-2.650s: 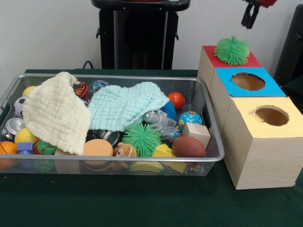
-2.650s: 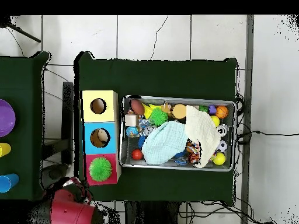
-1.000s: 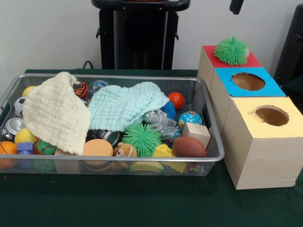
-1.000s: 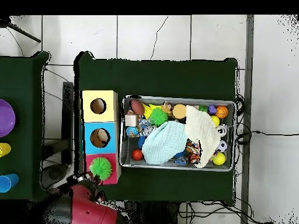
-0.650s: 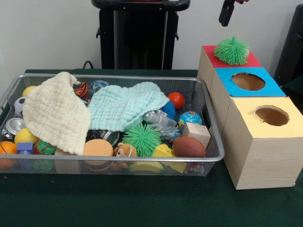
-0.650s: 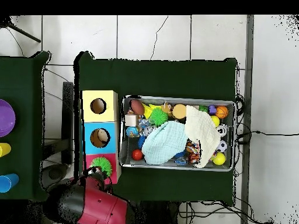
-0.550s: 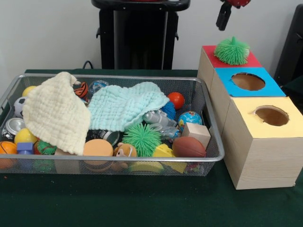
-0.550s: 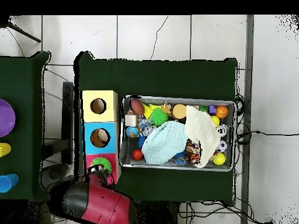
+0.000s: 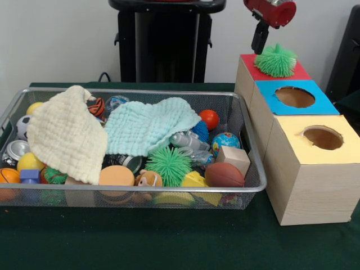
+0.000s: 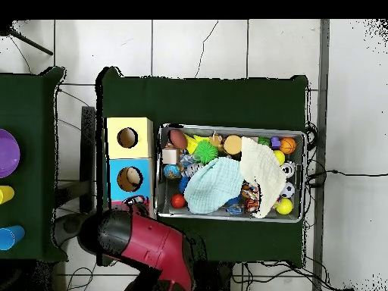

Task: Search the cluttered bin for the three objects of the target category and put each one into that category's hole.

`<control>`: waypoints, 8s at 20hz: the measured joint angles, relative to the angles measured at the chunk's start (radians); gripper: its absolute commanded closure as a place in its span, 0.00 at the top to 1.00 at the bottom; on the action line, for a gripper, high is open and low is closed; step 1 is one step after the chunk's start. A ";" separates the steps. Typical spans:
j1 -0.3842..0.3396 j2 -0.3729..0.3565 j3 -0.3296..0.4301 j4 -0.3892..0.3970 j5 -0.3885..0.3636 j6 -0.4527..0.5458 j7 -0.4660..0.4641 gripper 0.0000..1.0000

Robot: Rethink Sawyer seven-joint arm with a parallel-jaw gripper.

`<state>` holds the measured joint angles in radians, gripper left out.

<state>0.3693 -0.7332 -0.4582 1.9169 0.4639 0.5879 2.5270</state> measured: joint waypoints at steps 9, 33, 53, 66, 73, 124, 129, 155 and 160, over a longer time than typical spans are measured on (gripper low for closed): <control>0.015 0.006 0.010 -0.085 -0.019 0.064 0.000 0.00; 0.085 -0.024 0.016 -0.083 -0.050 0.005 0.000 1.00; -0.106 -0.022 0.198 0.016 -0.146 -0.195 0.000 1.00; -0.043 -0.065 0.232 0.029 -0.146 -0.189 0.000 1.00; -0.077 -0.074 0.256 0.052 -0.146 -0.189 0.000 1.00; -0.105 -0.099 0.258 0.172 -0.168 -0.249 0.000 1.00; -0.137 -0.067 0.261 0.193 -0.196 -0.318 0.000 1.00; -0.081 -0.069 0.313 0.220 -0.120 -0.370 0.000 1.00; -0.085 -0.069 0.313 0.220 -0.119 -0.373 0.000 0.00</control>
<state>0.2841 -0.8018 -0.1456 2.1371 0.3446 0.2151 2.5270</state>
